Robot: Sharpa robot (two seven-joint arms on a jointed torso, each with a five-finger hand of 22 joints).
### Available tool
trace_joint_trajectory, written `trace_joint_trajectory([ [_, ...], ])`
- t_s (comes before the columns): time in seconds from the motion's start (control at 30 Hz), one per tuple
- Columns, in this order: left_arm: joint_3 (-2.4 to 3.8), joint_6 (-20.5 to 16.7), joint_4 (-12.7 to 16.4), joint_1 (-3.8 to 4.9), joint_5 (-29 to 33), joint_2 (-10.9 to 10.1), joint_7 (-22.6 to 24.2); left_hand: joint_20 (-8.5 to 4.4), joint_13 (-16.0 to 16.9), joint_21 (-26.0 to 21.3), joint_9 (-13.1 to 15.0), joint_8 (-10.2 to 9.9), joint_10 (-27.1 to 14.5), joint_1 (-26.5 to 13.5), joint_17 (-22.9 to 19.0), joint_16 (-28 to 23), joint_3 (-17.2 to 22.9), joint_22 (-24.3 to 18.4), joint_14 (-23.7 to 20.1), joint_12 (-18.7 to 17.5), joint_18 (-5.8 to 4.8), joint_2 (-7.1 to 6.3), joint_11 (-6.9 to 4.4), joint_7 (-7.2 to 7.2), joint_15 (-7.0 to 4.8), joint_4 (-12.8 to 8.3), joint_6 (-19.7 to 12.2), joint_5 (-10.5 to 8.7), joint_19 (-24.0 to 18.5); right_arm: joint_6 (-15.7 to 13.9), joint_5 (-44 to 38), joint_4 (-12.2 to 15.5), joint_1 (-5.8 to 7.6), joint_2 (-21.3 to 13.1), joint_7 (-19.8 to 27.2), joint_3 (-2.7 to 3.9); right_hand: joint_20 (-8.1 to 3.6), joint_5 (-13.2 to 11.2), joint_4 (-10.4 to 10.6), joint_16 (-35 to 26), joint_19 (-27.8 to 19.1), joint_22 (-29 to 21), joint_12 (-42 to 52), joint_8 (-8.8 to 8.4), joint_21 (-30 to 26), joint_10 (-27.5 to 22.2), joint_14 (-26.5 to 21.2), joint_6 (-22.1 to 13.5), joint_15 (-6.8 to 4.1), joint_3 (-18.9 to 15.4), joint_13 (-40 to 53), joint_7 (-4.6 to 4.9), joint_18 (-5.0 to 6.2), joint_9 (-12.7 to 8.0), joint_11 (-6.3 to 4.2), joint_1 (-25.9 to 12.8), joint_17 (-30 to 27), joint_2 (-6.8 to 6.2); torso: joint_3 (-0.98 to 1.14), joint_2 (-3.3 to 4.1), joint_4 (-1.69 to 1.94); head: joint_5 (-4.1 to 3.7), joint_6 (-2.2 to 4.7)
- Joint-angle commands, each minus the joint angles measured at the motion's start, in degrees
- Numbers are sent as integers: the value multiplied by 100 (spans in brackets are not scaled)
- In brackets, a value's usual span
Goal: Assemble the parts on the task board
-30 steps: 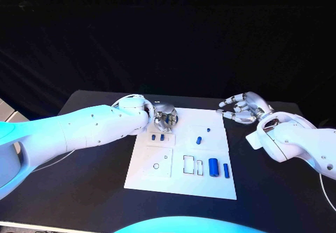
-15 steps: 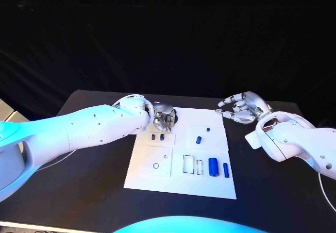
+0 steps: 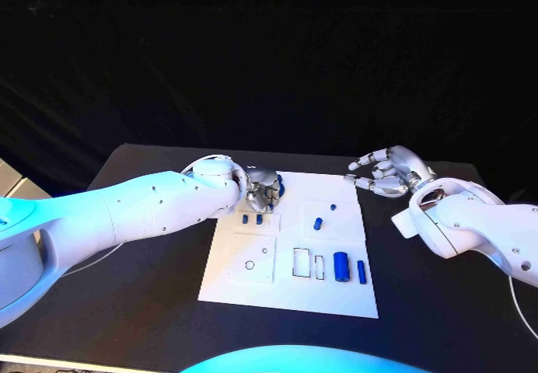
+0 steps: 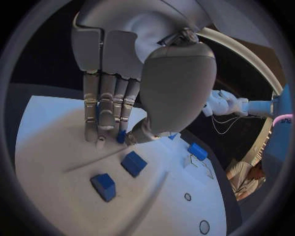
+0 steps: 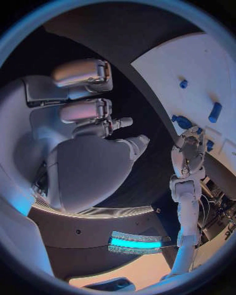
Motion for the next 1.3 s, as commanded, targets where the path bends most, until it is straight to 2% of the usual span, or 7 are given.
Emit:
trace_joint_trajectory([
  [0.03,-15,88,-10,-40,-22,24,15,-18,-16,27,-13,-39,44,38,5,29,21,13,33,-26,76,-23,-4,-9,-3,-5,38,-10,-17,16,-67,12,-3,3,59,0,-53,38,-2,-19,483,1373,-21,20,-8,106,561,-42,-29,47,1012,-4,24,-6,-41,-4,1366,-36,-1,1,4,-4,-1],
  [0.23,-15,53,-42,-48,-29,35,5,-22,-26,54,-26,-49,63,55,3,56,45,40,33,-40,76,-6,-11,-9,-8,-23,51,-4,-27,12,-68,14,-3,4,61,0,-53,38,-2,-19,483,1373,-21,20,-8,106,561,-42,-29,47,1012,-4,24,-6,-41,-4,1366,-36,-1,1,6,-2,7],
  [0.33,-15,-10,-58,-50,-31,41,18,-40,-46,243,-53,-57,160,117,120,188,110,219,122,-60,52,79,-36,-2,-30,-85,122,-7,52,10,-68,14,-3,6,62,0,-53,38,-2,-19,483,1373,-21,20,-8,106,561,-42,-29,47,1012,-4,24,-6,-41,-4,1366,-36,-3,2,4,-4,19],
  [0.5,-14,-235,-73,-52,-32,45,77,-128,-48,791,-70,-55,476,311,552,518,224,703,485,-76,-18,296,-129,-23,-120,-320,348,-28,331,6,-68,15,-3,8,64,0,-53,38,-2,-19,483,1373,-21,20,-8,106,561,-42,-29,47,1012,-4,24,-6,-41,-4,1366,-36,-4,3,2,-1,21],
  [0.6,-14,-382,-74,-53,-33,39,134,-161,-50,966,-88,-96,567,356,638,593,261,859,571,-118,-31,330,-142,-34,-137,-442,426,-26,343,5,-69,16,-3,9,65,0,-53,38,-2,-19,483,1373,-21,20,-8,106,561,-42,-29,47,1012,-4,24,-6,-41,-4,1366,-36,0,1,4,-4,20],
  [1.0,-8,-884,61,-74,171,-77,405,-167,-65,1280,-126,-214,737,265,818,747,323,1153,750,-312,-76,306,-141,-39,-144,-579,578,27,442,2,-74,21,-3,6,67,1,-53,38,-2,-19,483,1373,-21,20,-8,106,561,-42,-29,47,1012,-4,24,-6,-41,-4,1366,-36,-1,2,3,2,42],
  [1.3,73,-823,339,-94,464,-337,427,-150,-80,1314,-138,-274,786,124,840,786,353,1194,783,-430,-83,235,-129,-28,-128,-560,614,34,440,5,-75,24,-4,-8,69,1,-53,38,-2,-19,483,1373,-21,20,-8,106,561,-42,-29,47,1012,-4,24,-6,-41,-4,1366,-36,0,-2,7,-1,33],
])
